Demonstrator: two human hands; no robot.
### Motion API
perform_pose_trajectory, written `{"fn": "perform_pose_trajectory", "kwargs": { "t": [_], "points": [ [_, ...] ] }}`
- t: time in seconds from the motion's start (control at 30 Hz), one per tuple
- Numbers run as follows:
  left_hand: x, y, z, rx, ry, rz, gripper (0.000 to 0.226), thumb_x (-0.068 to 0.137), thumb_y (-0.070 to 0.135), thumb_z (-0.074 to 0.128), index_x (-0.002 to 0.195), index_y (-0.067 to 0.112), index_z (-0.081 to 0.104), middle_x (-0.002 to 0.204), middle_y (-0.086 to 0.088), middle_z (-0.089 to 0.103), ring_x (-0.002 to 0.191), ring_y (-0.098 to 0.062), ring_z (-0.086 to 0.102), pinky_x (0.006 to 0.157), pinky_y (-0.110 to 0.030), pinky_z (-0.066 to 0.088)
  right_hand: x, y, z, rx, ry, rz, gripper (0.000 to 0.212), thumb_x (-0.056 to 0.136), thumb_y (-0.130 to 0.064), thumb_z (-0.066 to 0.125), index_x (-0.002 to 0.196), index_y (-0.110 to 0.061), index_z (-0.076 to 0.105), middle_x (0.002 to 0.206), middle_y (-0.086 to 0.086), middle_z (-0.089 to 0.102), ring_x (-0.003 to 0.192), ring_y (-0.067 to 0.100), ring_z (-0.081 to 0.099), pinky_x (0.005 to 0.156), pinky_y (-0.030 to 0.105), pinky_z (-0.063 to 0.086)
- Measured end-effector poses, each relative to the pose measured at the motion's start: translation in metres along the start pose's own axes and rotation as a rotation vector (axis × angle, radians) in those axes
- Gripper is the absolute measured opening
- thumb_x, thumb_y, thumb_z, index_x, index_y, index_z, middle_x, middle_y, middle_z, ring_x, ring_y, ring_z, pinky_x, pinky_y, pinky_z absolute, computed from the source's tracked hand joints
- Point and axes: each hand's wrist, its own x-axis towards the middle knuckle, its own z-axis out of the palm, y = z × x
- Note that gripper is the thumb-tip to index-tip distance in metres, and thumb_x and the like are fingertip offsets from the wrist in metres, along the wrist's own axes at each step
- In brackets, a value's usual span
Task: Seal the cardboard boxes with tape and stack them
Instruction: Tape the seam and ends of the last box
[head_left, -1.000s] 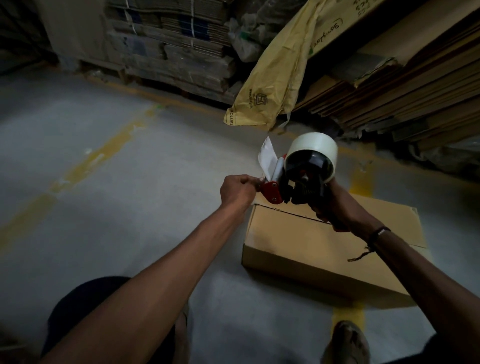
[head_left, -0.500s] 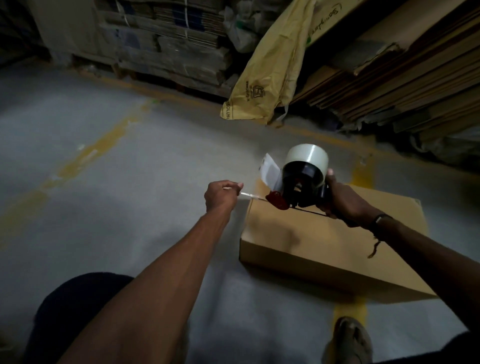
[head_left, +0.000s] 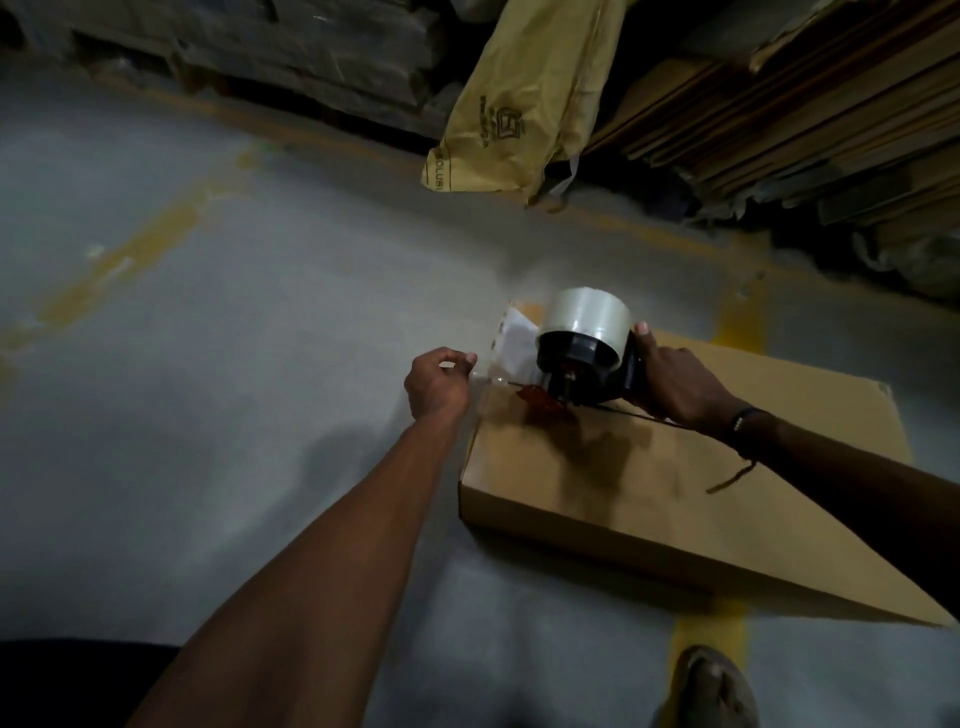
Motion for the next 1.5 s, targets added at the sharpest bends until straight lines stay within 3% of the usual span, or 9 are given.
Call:
{"fn": "perform_pose_trajectory", "kwargs": {
  "t": [0.23,0.37,0.47,0.63,0.77,0.93,1.2,1.3,1.5],
  "points": [
    [0.009,-0.012,0.008,0.036,-0.013,-0.025,0.02,0.088,0.037,0.081,0.072,0.028,0.072,0.105,-0.012,0.076,0.092,-0.038,0.072,0.075,-0.049,0.064,0.019,0.018,0.018,-0.121,0.039,-0.049,0.096,0.1,-0.068,0.001,0.092,0.006,0.061,0.061,0.014,0.055,0.057,0.03,0.053,0.055,0.036,0.034],
    [0.002,-0.016,0.009,-0.028,-0.06,-0.084,0.014,0.091,0.029,0.079,0.078,0.027,0.075,0.091,-0.003,0.074,0.09,-0.032,0.071,0.08,-0.045,0.063,0.017,0.013,0.024,-0.083,0.002,-0.031,0.056,0.111,-0.043,0.018,0.14,-0.008,0.052,0.065,0.012,0.055,0.054,0.023,0.049,0.06,0.036,0.035],
    [-0.001,-0.018,0.011,-0.076,-0.102,-0.166,0.005,0.088,0.024,0.082,0.085,0.024,0.078,0.08,0.006,0.07,0.088,-0.023,0.068,0.088,-0.043,0.061,0.015,0.013,0.023,-0.022,0.004,-0.024,0.063,0.108,-0.048,0.013,0.158,-0.011,0.028,0.074,0.021,0.063,0.061,0.034,0.057,0.063,0.043,0.045],
    [-0.005,-0.024,0.015,-0.039,-0.091,-0.306,0.01,0.086,0.023,0.082,0.094,0.018,0.079,0.097,-0.008,0.076,0.092,-0.029,0.071,0.086,-0.043,0.062,0.018,0.015,0.026,-0.092,-0.005,-0.042,0.068,0.109,-0.047,0.011,0.124,-0.001,0.06,0.068,0.016,0.065,0.061,0.035,0.059,0.068,0.047,0.05],
    [-0.011,-0.016,0.014,0.135,0.038,-0.108,0.027,0.092,-0.004,0.057,0.098,0.015,0.076,0.109,-0.009,0.073,0.096,-0.026,0.066,0.083,-0.031,0.054,0.016,0.013,0.026,-0.041,-0.032,-0.012,0.053,0.111,-0.036,0.019,0.151,-0.006,0.038,0.08,0.023,0.066,0.067,0.036,0.06,0.066,0.043,0.046],
    [-0.045,-0.001,0.02,0.179,0.058,0.212,0.018,0.098,0.014,0.06,0.101,0.009,0.077,0.1,-0.01,0.076,0.091,-0.024,0.067,0.07,-0.029,0.042,0.014,0.016,0.028,-0.125,-0.006,-0.11,0.07,0.1,-0.041,0.016,0.161,-0.011,-0.001,0.098,0.031,0.062,0.082,0.042,0.06,0.066,0.04,0.035],
    [-0.053,-0.006,0.023,0.284,0.109,0.278,0.013,0.092,0.014,0.067,0.091,0.007,0.078,0.086,-0.016,0.074,0.082,-0.035,0.068,0.065,-0.03,0.035,0.022,0.025,0.035,-0.311,0.048,-0.143,0.065,0.106,-0.042,0.014,0.163,-0.012,0.004,0.11,0.026,0.059,0.099,0.041,0.056,0.071,0.039,0.03],
    [-0.057,-0.003,0.023,0.249,0.101,0.301,0.019,0.098,0.025,0.069,0.1,0.011,0.081,0.093,-0.012,0.077,0.087,-0.031,0.069,0.068,-0.027,0.036,0.015,0.041,0.017,-0.321,0.045,-0.058,0.063,0.11,-0.043,0.016,0.151,0.002,0.031,0.105,0.025,0.06,0.094,0.038,0.056,0.073,0.037,0.032],
    [-0.065,0.002,0.024,0.214,0.124,0.335,0.024,0.098,0.026,0.07,0.112,0.008,0.079,0.104,-0.011,0.078,0.09,-0.02,0.068,0.073,-0.016,0.033,-0.03,0.145,-0.045,-0.375,0.1,-0.111,0.08,0.09,-0.029,0.034,0.159,-0.003,0.006,0.092,0.038,0.063,0.076,0.051,0.062,0.062,0.048,0.043]
  ]
}}
